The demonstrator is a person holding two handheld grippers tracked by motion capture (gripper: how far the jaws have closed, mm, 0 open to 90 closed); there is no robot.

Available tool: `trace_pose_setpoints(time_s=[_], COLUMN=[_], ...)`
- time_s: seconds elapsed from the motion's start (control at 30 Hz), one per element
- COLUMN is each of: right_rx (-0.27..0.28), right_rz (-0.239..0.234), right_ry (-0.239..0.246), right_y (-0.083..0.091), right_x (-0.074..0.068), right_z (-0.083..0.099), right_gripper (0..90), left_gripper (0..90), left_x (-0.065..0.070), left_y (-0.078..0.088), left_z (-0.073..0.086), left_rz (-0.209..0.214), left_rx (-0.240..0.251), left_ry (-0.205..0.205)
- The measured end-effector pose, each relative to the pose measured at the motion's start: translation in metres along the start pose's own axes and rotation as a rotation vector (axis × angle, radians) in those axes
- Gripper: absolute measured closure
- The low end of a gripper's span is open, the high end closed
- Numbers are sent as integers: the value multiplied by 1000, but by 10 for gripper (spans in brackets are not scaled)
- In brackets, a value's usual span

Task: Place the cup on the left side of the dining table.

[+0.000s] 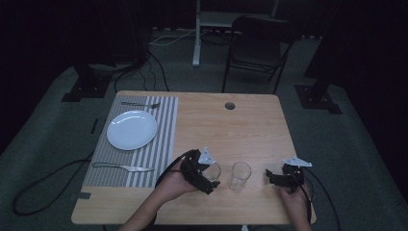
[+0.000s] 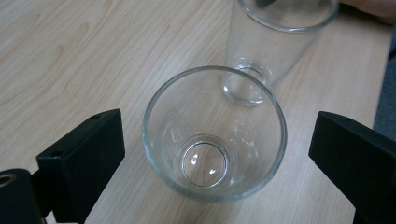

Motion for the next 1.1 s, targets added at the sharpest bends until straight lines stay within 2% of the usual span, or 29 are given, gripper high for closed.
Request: trace_pose_setpoints(time_s=[0.07,0.13,0.27,0.4,0.43,0.47,0.53,0.7,0.73,0.8,0.87,1.1], right_rx=[0,0,0,0,0,0,0,0,0,0,0,0], right_rz=[0,0,0,0,0,0,0,0,0,0,0,0], right_ry=[0,0,0,-1,-1,-1,-1,0,0,1,1,0], right_y=[0,0,0,0,0,0,0,0,0,0,0,0], right_x=[0,0,0,0,0,0,0,0,0,0,0,0], right_z=[0,0,0,0,0,0,0,0,0,0,0,0], right_gripper=[125,125,125,125,125,125,125,125,125,125,125,125], left_gripper=[41,41,45,93,151,157,243,260,262,282,285,286], left_x=[4,4,9,11,11,11,12,10,9,8,6,10], left_y=[-2,-5,-10,-14,-13,-14,-15,-15,-15,-13,-13,-12], left_z=[-3,-5,-7,-6,-6,-6,-6,-9,-9,-10,-9,-11], left_rz=[-11,-31,-106,-154,-162,-161,-180,-153,-142,-97,-92,-93], left_rx=[-7,-23,-51,-56,-51,-61,-82,-122,-122,-98,-93,-103], left_ry=[11,42,67,62,60,49,14,-4,-7,17,31,14])
Point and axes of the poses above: each handheld gripper's, and its own axes: y roughly backward along the jaws, z roughly out of its underside, x roughly to its right, the point moved 3 cm from there along -y, roughly forward along the jaws, and after that the axes turned 8 degrees about y, right-handed, at the moved point
